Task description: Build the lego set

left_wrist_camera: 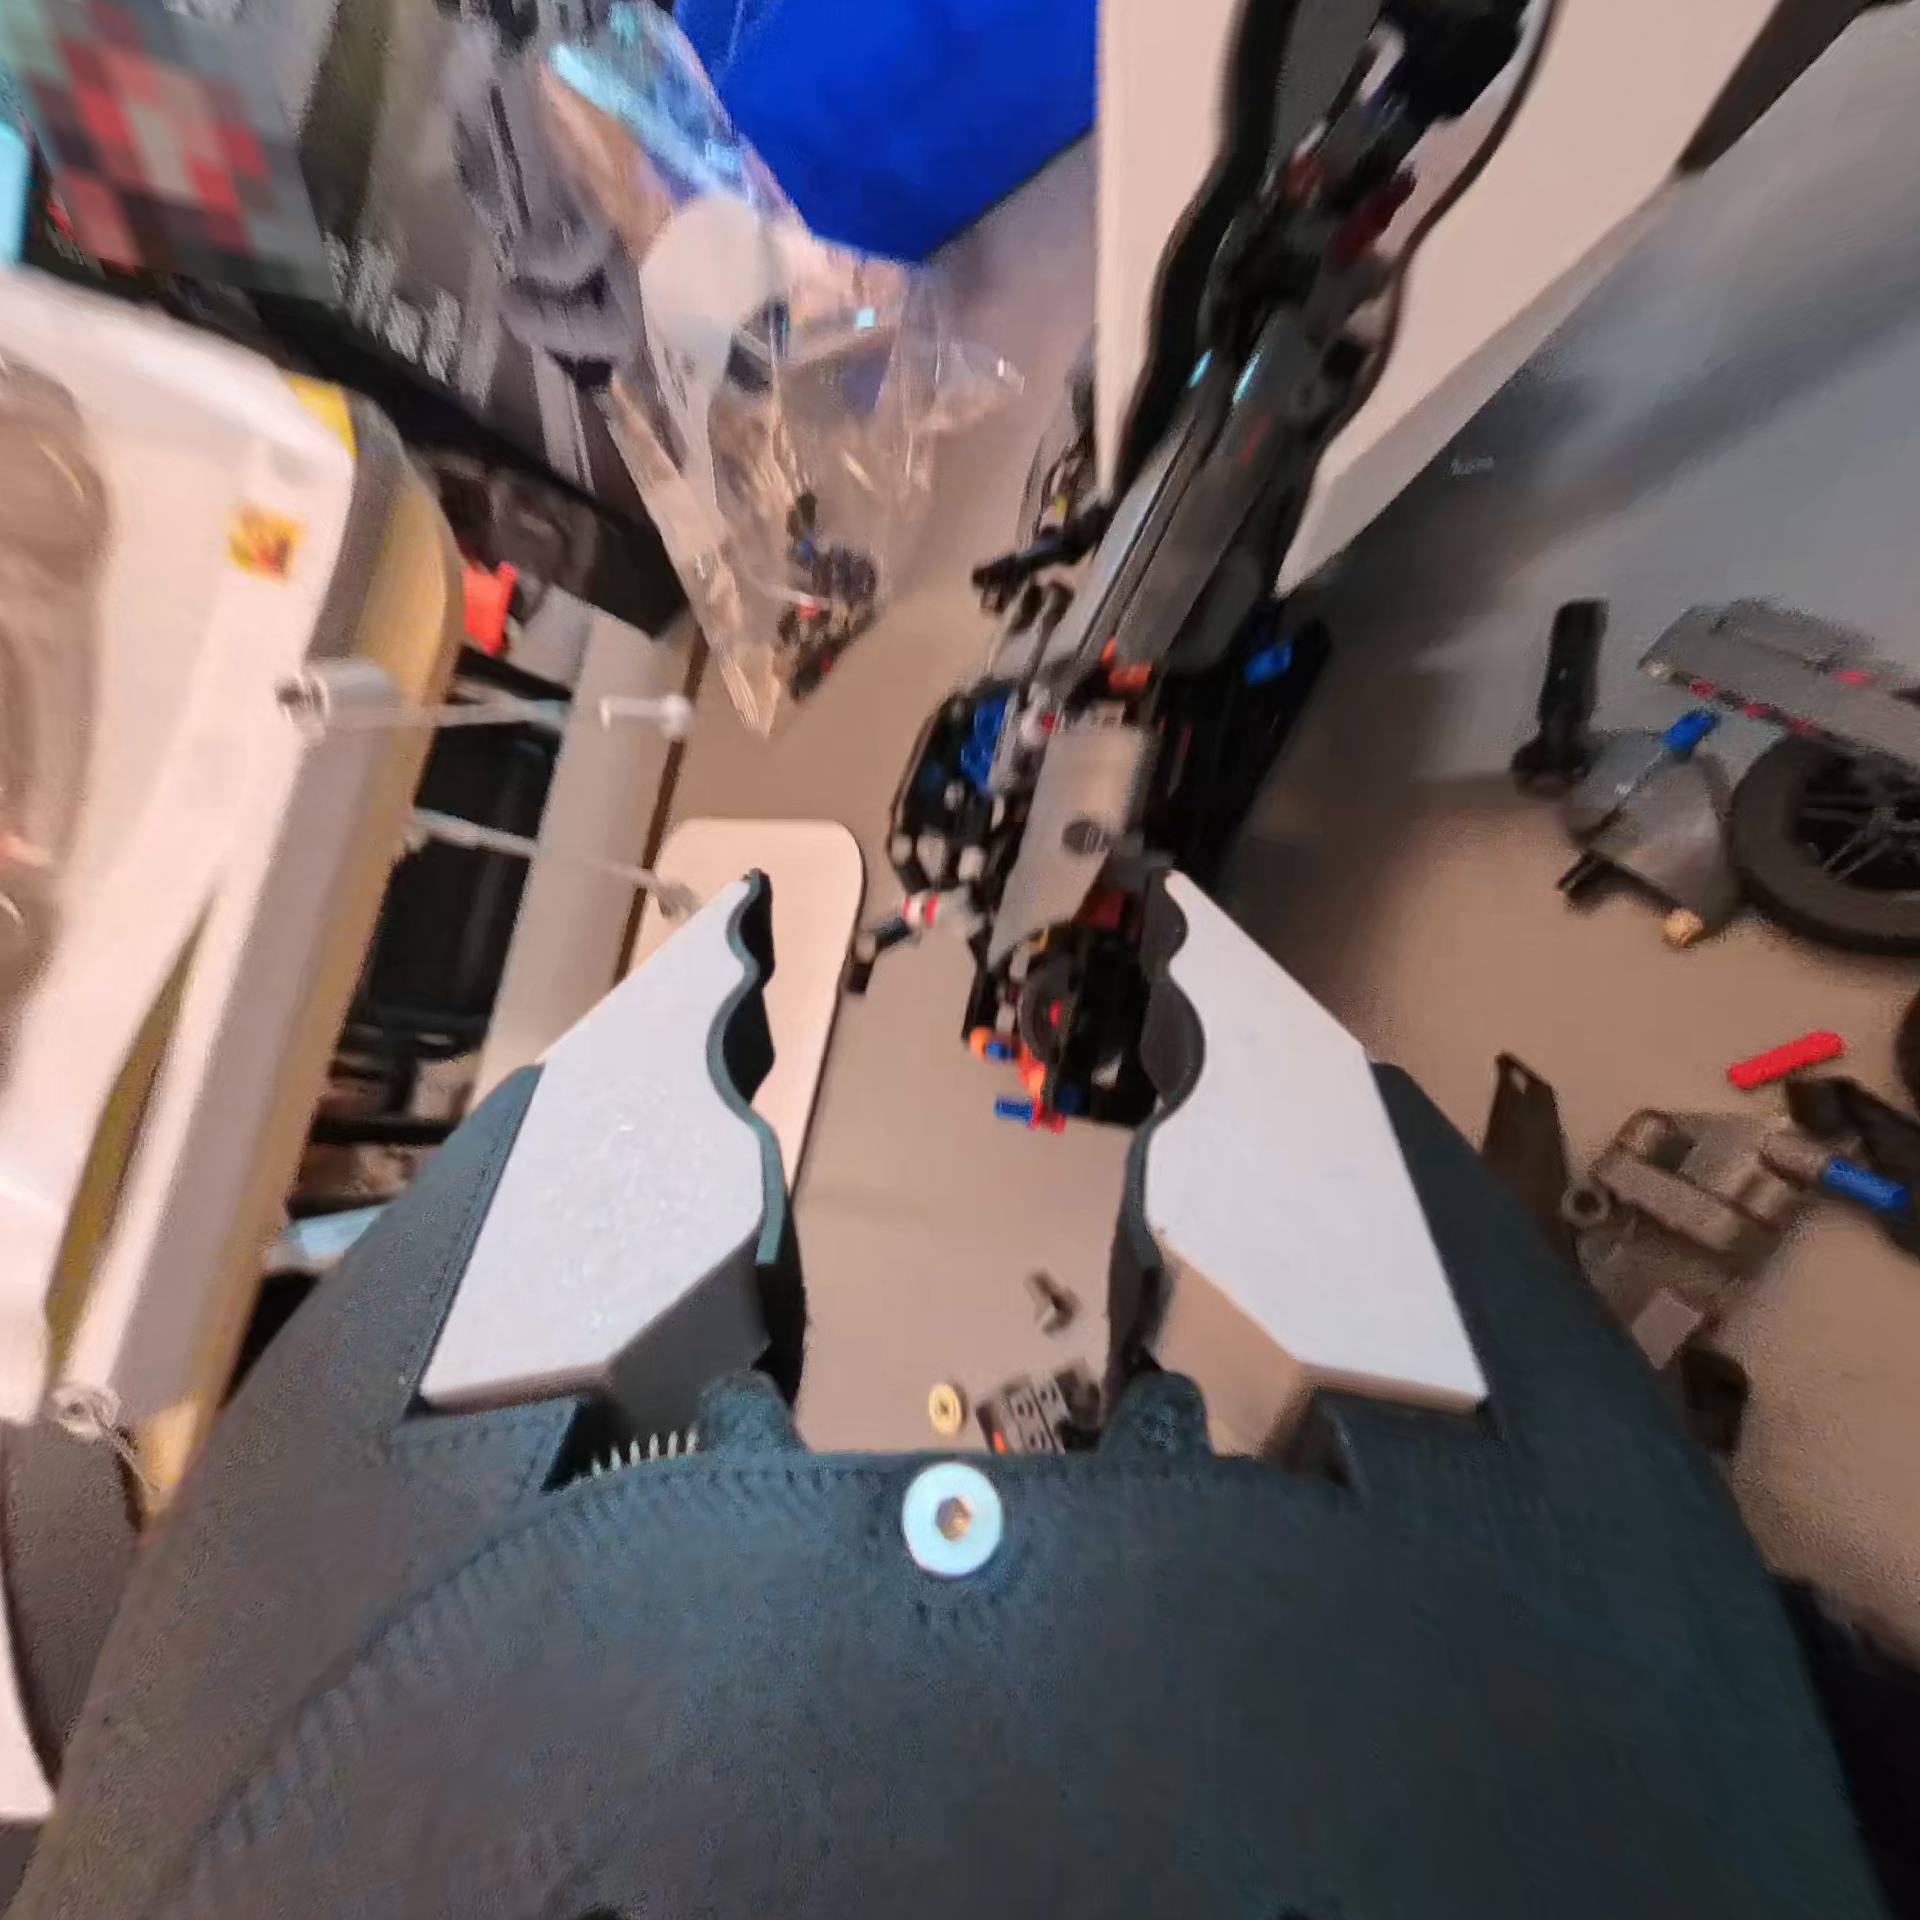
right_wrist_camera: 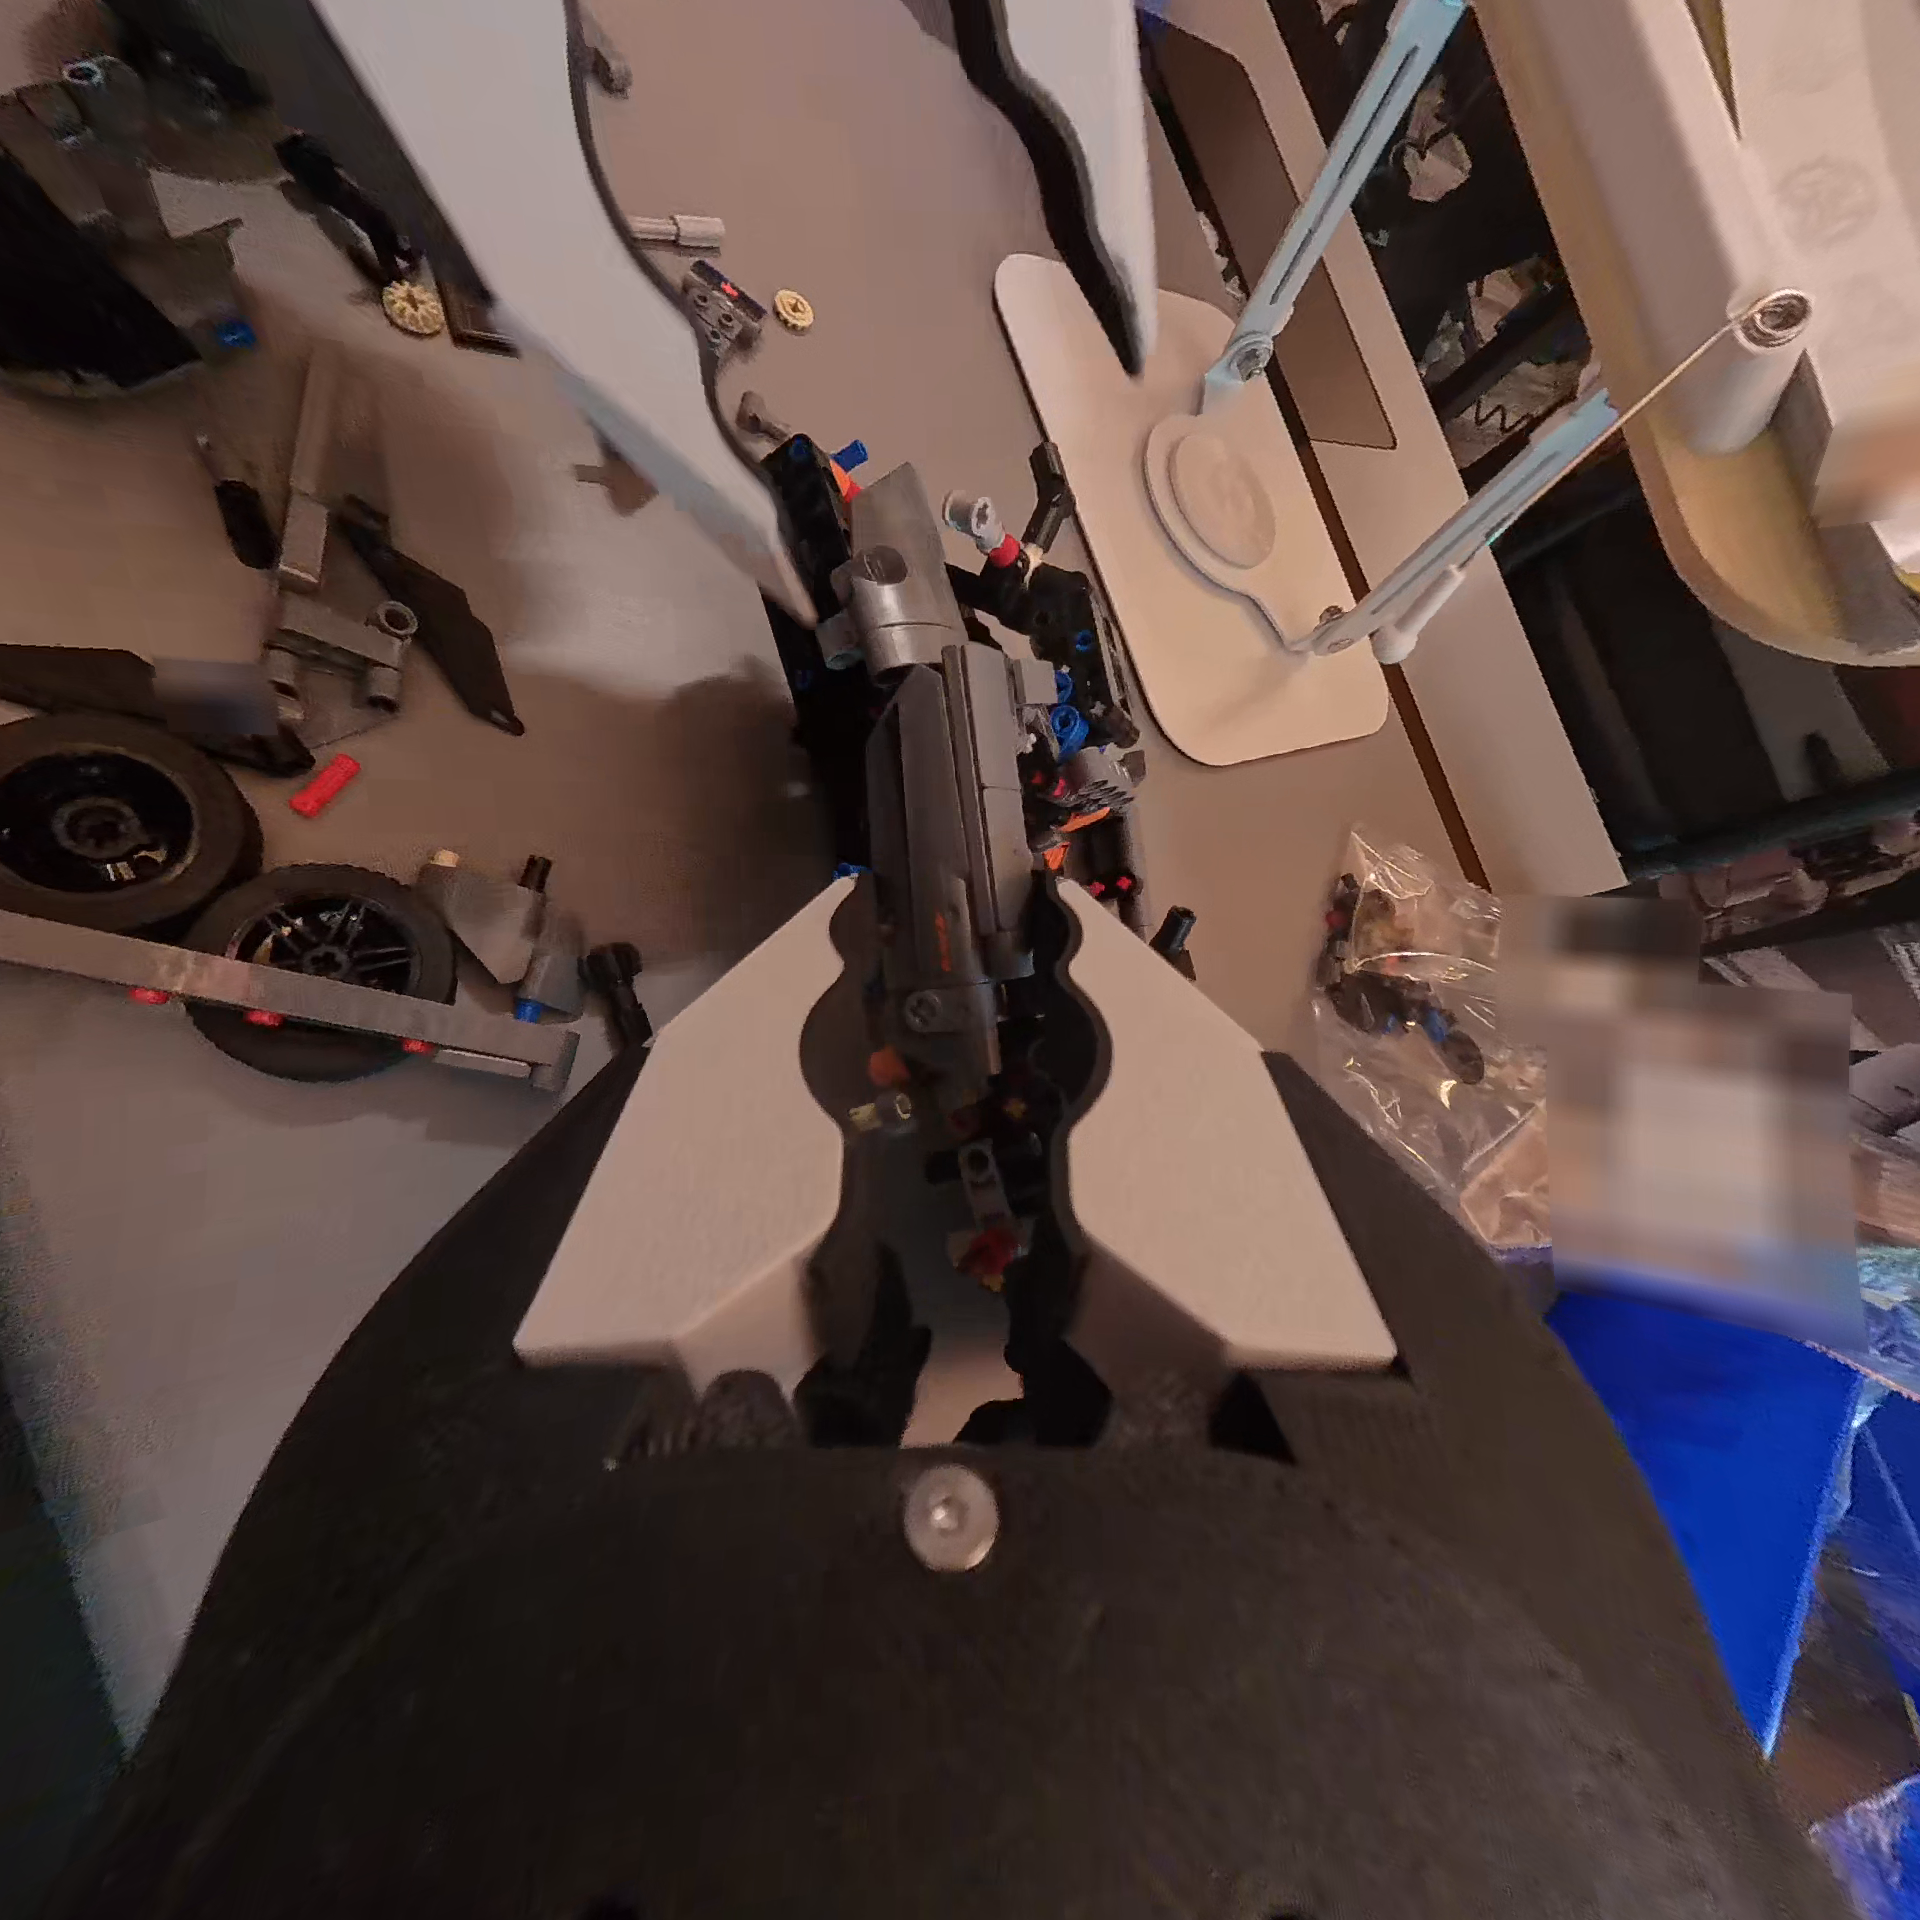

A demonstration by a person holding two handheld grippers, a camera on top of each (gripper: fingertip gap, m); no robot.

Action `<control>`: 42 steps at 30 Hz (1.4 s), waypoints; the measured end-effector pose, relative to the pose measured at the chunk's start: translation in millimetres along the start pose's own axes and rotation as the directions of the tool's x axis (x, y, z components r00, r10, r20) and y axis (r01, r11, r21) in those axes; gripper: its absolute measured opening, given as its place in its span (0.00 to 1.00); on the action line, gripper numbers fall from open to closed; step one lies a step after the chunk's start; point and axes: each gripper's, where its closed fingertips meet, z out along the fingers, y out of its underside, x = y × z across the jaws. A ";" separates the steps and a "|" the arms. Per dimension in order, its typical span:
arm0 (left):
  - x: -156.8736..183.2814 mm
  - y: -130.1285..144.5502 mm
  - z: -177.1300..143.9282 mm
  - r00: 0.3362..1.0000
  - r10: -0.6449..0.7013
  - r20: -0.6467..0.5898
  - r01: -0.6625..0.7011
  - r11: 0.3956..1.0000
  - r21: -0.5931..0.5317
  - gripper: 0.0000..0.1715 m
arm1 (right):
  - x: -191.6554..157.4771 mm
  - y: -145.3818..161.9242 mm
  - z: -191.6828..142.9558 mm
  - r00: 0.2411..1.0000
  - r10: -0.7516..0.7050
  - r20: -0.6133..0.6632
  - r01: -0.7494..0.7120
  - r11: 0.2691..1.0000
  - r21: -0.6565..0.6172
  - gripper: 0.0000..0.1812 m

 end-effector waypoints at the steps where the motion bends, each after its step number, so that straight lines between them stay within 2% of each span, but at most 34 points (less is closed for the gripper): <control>1: 9.3 -9.3 3.9 0.999 0.033 -0.023 -0.033 0.999 0.014 0.40 | -0.8 -0.8 0.5 1.000 0.001 0.003 -0.001 1.000 0.003 0.15; 5: 37.9 -8.9 36.6 0.989 0.106 -0.098 -0.115 0.990 -0.086 0.42 | -2.0 -4.2 0.2 1.000 -0.006 -0.005 0.006 1.000 0.013 0.15; 7: 29.3 -12.3 44.9 0.995 0.089 -0.036 -0.092 0.994 -0.064 0.36 | -2.0 -5.0 -0.5 0.998 -0.046 -0.035 0.046 0.999 -0.006 0.15; 12: 30.8 -13.3 53.7 0.994 0.102 -0.034 -0.104 0.994 -0.044 0.36 | -4.6 -0.6 3.5 0.989 -0.117 -0.086 0.111 0.991 -0.081 0.15; 17: 32.3 -10.7 61.6 0.996 0.076 -0.053 -0.078 0.996 -0.053 0.33 | -3.8 3.2 3.5 0.984 -0.091 -0.153 0.070 0.988 -0.139 0.13; 23: 30.3 -3.7 69.7 0.996 0.081 -0.047 -0.084 0.995 -0.056 0.33 | -6.2 0.6 -0.7 0.995 0.049 -0.084 -0.052 0.998 -0.036 0.09; 37: 33.3 -11.0 66.0 0.995 0.073 -0.070 -0.073 0.997 -0.001 0.32 | -4.4 1.9 -10.1 0.998 0.051 -0.039 -0.050 0.998 0.024 0.09; 38: 33.2 -11.5 66.6 0.995 0.066 -0.069 -0.067 0.998 -0.003 0.32 | -4.1 1.3 -9.7 0.997 0.039 -0.062 -0.038 0.999 0.010 0.09; 42: 34.6 -7.8 68.0 0.994 0.083 -0.064 -0.083 0.997 -0.006 0.32 | -16.3 -1.6 -3.0 0.959 -0.236 -0.159 0.223 0.970 -0.095 0.09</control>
